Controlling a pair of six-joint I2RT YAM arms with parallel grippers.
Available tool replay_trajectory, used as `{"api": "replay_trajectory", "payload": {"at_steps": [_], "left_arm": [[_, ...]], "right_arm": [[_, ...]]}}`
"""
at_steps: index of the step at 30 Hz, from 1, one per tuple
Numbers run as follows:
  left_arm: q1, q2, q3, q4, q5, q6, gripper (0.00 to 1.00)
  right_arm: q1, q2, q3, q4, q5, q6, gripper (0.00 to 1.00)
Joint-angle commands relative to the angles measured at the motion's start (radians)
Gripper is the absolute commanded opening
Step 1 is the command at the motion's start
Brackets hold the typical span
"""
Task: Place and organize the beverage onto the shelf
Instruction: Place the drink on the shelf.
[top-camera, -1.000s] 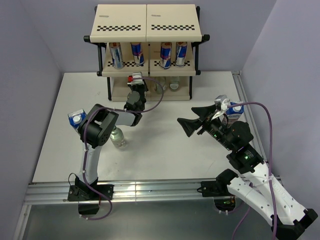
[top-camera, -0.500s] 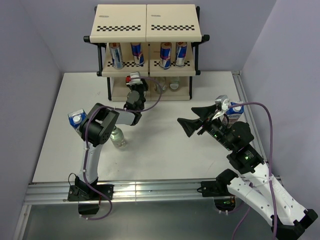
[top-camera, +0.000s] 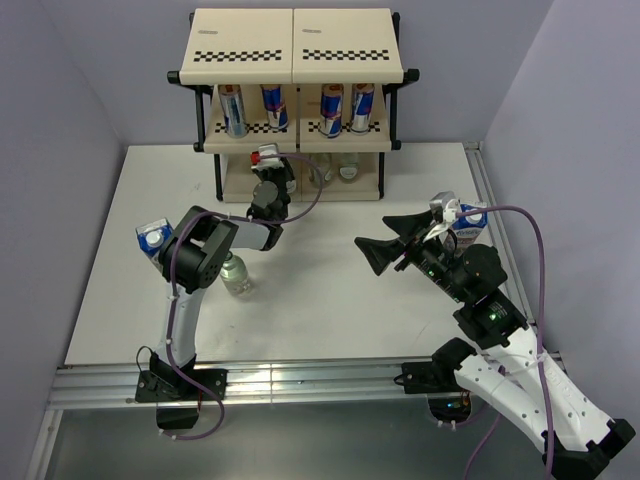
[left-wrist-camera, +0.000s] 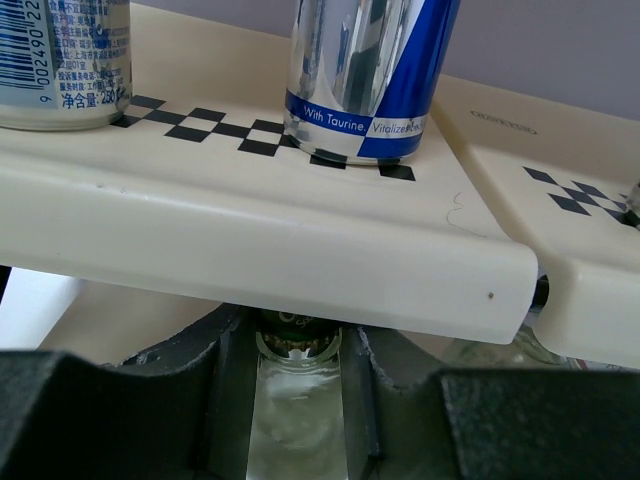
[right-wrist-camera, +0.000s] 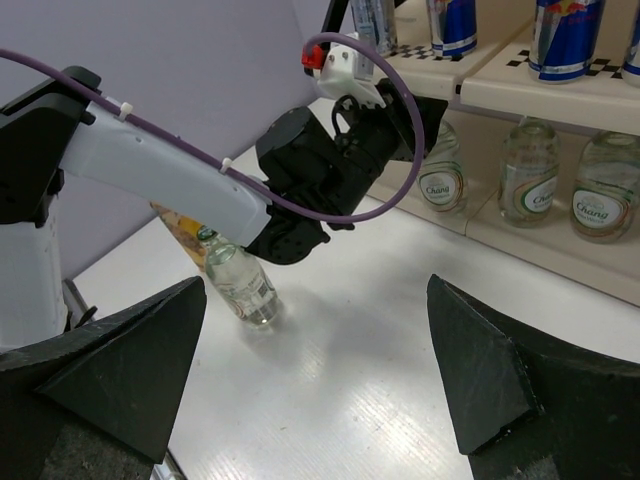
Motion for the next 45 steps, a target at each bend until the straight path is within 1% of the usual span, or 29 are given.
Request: {"api": "replay_trajectory", "payload": {"at_steps": [1,4,5,6,7,9,13,18,22,26,31,42,44,45], "left_arm": [[0.017,0.017,0.048,0.059,-0.011,-0.050,0.00],[0.015,0.033,0.054,0.131,-0.027,0.007,0.00],[0.017,0.042,0.044,0.175,-0.027,0.027,0.00],[0.017,0.048,0.037,0.253,-0.024,0.057,0.00],[0.017,0.054,0.033,0.295,-0.021,0.061,0.00],[0.015,0.076,0.034,0.382,-0.021,0.125,0.00],[0.014,0.105,0.048,0.450,-0.004,0.157,0.00],[0.006,0.086,0.013,0.507,0.042,0.180,0.00],[0.008,0.131,0.045,0.561,0.070,0.219,0.00],[0.020,0.157,0.066,0.562,0.110,0.194,0.00],[0.028,0.168,0.057,0.562,0.147,0.164,0.00],[0.031,0.206,0.082,0.561,0.041,0.191,0.01],[0.031,0.205,0.077,0.562,0.044,0.182,0.04],[0.029,0.205,0.071,0.561,0.047,0.179,0.07]], "right_arm": [[0.001,-0.013,-0.009,0.051,0.003,-0.001,0.98],[0.001,-0.012,-0.010,0.056,-0.004,0.004,0.98],[0.001,-0.010,-0.012,0.057,-0.008,0.004,0.98],[0.001,-0.010,-0.013,0.063,-0.010,0.004,0.98],[0.001,-0.009,-0.018,0.067,-0.008,0.005,0.98],[0.001,-0.004,-0.018,0.070,-0.010,0.007,0.98],[0.001,0.001,-0.015,0.071,-0.011,0.004,0.98],[0.001,0.004,-0.020,0.077,-0.004,0.002,0.98],[0.001,0.019,-0.015,0.079,-0.014,0.004,0.98],[0.001,0.008,-0.015,0.073,-0.004,-0.001,0.98],[0.001,0.007,-0.015,0.074,-0.004,-0.004,0.98],[0.001,0.013,-0.023,0.088,-0.023,0.001,0.98],[0.001,0.014,-0.024,0.093,-0.028,0.001,0.98],[0.001,0.014,-0.024,0.093,-0.031,-0.001,0.98]]}}
